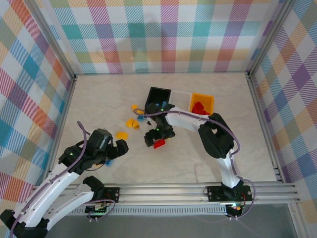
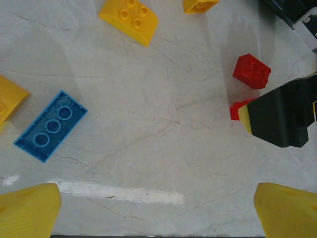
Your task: Sort the legos into containers by color
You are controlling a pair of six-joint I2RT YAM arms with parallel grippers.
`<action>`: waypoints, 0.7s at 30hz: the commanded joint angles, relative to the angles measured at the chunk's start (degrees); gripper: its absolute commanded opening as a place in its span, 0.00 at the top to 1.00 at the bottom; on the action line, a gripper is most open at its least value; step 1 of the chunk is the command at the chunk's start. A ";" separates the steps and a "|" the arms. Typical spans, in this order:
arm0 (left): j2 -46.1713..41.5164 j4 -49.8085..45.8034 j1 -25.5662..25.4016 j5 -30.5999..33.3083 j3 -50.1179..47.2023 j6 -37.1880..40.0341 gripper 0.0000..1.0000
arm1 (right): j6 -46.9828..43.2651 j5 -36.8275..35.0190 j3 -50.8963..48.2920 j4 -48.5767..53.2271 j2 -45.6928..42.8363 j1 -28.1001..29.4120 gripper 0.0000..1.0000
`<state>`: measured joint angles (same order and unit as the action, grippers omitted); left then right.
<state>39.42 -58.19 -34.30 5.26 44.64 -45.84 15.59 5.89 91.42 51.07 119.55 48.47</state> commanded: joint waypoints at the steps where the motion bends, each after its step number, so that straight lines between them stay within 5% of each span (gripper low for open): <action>1: -0.96 -2.01 0.74 0.82 -1.31 -1.17 0.00 | -0.83 -1.38 1.97 2.74 1.68 0.64 0.07; 15: 0.28 -0.30 0.99 0.80 -1.51 -1.03 0.00 | -0.63 -6.89 1.84 3.94 0.41 2.10 0.40; 21: 2.34 0.27 0.99 0.13 -0.50 0.91 0.00 | -0.64 -8.17 1.20 7.12 -5.97 0.87 0.41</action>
<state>40.77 -58.35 -33.98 5.23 43.31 -46.54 15.35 -1.15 92.47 54.78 119.09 50.09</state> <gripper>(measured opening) 0.998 0.620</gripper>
